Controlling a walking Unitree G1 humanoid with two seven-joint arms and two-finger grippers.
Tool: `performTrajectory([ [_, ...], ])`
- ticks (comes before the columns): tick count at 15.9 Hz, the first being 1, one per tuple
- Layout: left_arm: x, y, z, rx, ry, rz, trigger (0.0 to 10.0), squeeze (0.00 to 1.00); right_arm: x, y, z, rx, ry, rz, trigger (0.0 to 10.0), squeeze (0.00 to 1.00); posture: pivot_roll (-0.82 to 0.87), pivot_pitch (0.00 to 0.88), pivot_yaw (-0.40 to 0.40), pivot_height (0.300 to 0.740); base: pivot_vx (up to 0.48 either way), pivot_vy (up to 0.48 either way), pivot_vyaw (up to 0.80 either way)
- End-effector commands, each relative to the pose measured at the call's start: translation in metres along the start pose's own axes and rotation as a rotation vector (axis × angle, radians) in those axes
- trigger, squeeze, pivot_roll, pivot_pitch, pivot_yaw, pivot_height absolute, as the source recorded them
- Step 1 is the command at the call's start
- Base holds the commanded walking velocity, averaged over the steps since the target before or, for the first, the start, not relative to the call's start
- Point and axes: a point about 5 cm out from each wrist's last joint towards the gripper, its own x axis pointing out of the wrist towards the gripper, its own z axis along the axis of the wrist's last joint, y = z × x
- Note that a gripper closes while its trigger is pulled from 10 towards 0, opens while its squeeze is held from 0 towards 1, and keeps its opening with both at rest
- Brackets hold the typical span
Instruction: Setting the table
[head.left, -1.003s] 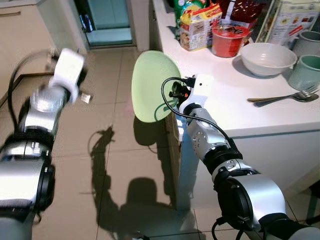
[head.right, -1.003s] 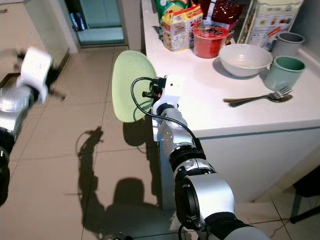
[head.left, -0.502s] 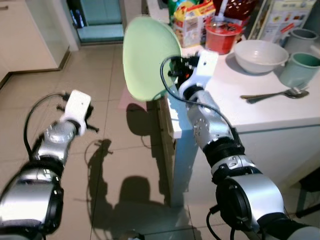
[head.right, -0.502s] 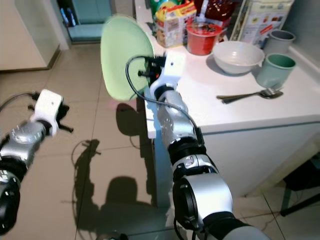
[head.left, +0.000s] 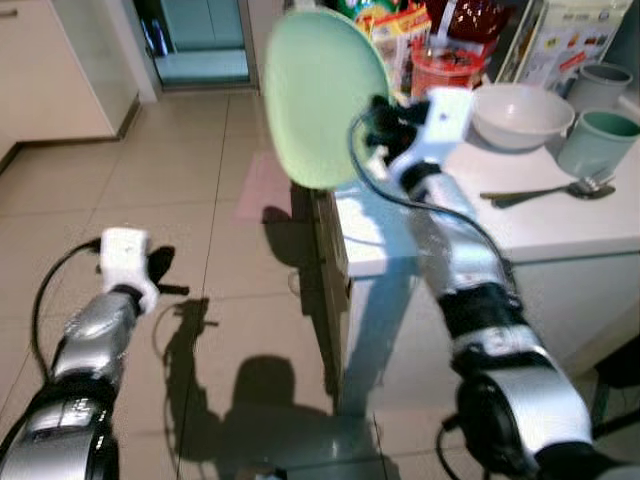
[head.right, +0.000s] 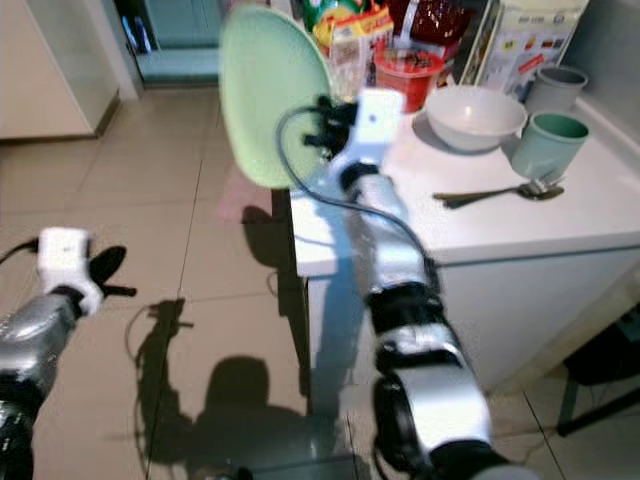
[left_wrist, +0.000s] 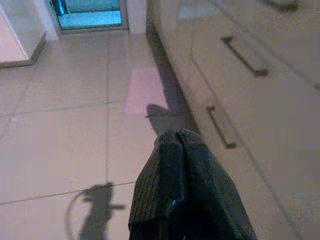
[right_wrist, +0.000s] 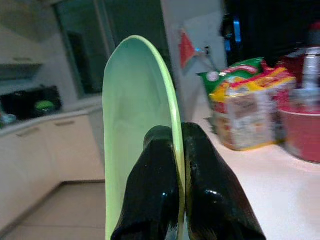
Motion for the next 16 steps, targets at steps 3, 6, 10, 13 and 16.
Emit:
performTrajectory([
  [3,-0.029,-0.024,-0.015,-0.146,-0.075,-0.127,10.0,0.00,-0.010,-0.027,0.018,-0.065,-0.048,-0.046,0.0,0.00,0.13,0.000,-0.011,0.740,0.000,0.000,0.00],
  [6,-0.043,-0.049,-0.029,-0.224,-0.068,-0.183,10.0,0.00,-0.020,-0.042,0.023,-0.127,-0.047,-0.067,0.0,0.00,0.13,0.000,-0.034,0.740,0.000,0.000,0.00],
  [10,-0.041,-0.077,-0.026,-0.271,-0.069,-0.118,10.0,0.00,-0.034,-0.062,0.036,-0.165,-0.096,-0.126,0.0,0.00,0.12,0.000,-0.050,0.740,0.000,0.000,0.00],
  [13,-0.035,-0.087,-0.015,-0.235,-0.089,-0.107,10.0,0.00,-0.028,-0.057,0.043,-0.155,-0.117,-0.121,0.0,0.00,0.12,0.000,-0.047,0.740,0.000,0.000,0.00],
  [16,-0.029,-0.097,-0.012,-0.185,-0.075,-0.103,10.0,0.00,-0.023,-0.052,0.044,-0.146,-0.118,-0.115,0.0,0.00,0.12,0.000,-0.045,0.740,0.000,0.000,0.00],
])
